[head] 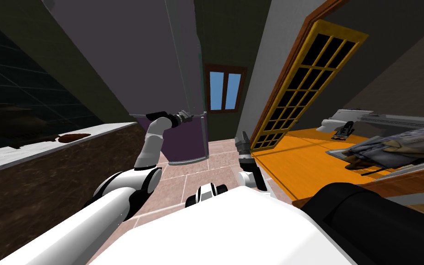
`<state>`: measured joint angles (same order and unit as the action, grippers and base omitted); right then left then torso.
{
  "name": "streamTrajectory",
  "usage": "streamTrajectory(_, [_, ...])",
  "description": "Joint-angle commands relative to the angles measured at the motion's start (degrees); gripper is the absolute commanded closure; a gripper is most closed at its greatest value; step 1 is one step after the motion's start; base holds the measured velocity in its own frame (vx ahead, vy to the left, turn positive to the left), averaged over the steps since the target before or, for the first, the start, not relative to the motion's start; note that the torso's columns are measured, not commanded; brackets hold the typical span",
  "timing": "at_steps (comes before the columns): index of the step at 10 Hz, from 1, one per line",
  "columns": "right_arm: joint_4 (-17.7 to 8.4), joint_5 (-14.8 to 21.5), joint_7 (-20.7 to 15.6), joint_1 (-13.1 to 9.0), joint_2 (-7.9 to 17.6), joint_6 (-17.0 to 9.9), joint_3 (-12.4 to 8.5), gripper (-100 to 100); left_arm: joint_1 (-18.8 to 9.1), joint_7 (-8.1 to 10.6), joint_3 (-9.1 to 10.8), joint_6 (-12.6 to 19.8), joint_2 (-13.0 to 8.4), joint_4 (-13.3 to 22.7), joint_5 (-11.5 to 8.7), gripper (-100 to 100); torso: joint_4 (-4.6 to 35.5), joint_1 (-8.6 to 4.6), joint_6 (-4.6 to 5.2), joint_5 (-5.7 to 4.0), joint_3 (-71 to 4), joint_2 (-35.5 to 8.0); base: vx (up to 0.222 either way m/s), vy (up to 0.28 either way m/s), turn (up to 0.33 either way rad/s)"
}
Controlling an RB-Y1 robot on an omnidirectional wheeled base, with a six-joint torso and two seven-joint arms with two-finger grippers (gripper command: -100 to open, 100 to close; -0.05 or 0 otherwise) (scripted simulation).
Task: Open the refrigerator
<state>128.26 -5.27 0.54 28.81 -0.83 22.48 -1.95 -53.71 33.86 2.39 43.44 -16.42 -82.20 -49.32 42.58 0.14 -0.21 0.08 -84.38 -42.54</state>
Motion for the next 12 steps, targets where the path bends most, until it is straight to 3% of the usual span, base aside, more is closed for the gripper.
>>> streamTrajectory(1, [0.0, 0.0, 0.0, 0.0, 0.0, 0.0, 0.0, 0, 0.3, -0.64, -1.5, 0.9, 0.9, -2.3, -2.6, 100, 0.0, -0.07, 0.04, -0.03, -0.1, 0.1, -0.214, 0.29, -0.023])
streamTrajectory(2, [0.0, 0.0, 0.0, 0.0, 0.0, 0.0, 0.0, 0, 0.3, -0.58, -1.1, 0.5, 0.7, -1.5, -1.9, 100, -0.1, 0.11, 0.16, -0.01, 0.1, -0.2, -0.118, 0.148, -0.046])
streamTrajectory(4, [0.0, 0.0, 0.0, 0.0, 0.0, 0.0, 0.0, 0, 1.5, -0.85, -2.68, 2.4, 1.3, -4.8, -5.0, 100, -0.1, -0.17, 0.16, -0.11, -0.1, 0.2, -0.073, 0.242, -0.004])
streamTrajectory(5, [0.0, 0.0, 0.0, 0.0, 0.0, 0.0, 0.0, 0, 1.5, -0.85, -2.68, 2.4, 1.3, -4.8, -5.0, 100, -0.1, 0.26, 0.16, 0.03, 0.0, 0.0, -0.085, 0.248, -0.046])
streamTrajectory(7, [0.0, 0.0, 0.0, 0.0, 0.0, 0.0, 0.0, 0, 2.4, -1.01, -3.97, 4.1, 1.8, -7.8, -7.9, 100, -0.1, 0.06, 0.02, 0.02, 0.0, -0.1, -0.098, 0.237, 0.005])
streamTrajectory(8, [0.0, 0.0, 0.0, 0.0, 0.0, 0.0, 0.0, 0, 2.4, -1.01, -3.97, 4.1, 1.8, -8.1, -7.9, 100, 0.0, 0.15, 0.08, 0.04, 0.0, 0.0, -0.065, 0.224, -0.019])
streamTrajectory(10, [0.0, 0.0, 0.0, 0.0, 0.0, 0.0, 0.0, 0, 3.4, -1.17, -5.27, 5.8, 2.3, -11.1, -10.8, 100, 0.0, 0.21, -0.03, 0.09, -0.1, 0.1, -0.072, 0.256, -0.003])
streamTrajectory(11, [0.0, 0.0, 0.0, 0.0, 0.0, 0.0, 0.0, 0, 3.4, -1.17, -5.27, 5.8, 2.3, -11.4, -10.8, 100, 0.0, 0.4, 0.0, 0.14, 0.0, 0.0, -0.071, 0.231, -0.025])
streamTrajectory(12, [0.0, 0.0, 0.0, 0.0, 0.0, 0.0, 0.0, 0, 3.9, -1.25, -5.91, 6.6, 2.5, -12.8, -12.2, 100, 0.0, 0.25, -0.08, 0.15, -0.1, 0.0, -0.081, 0.232, 0.013])
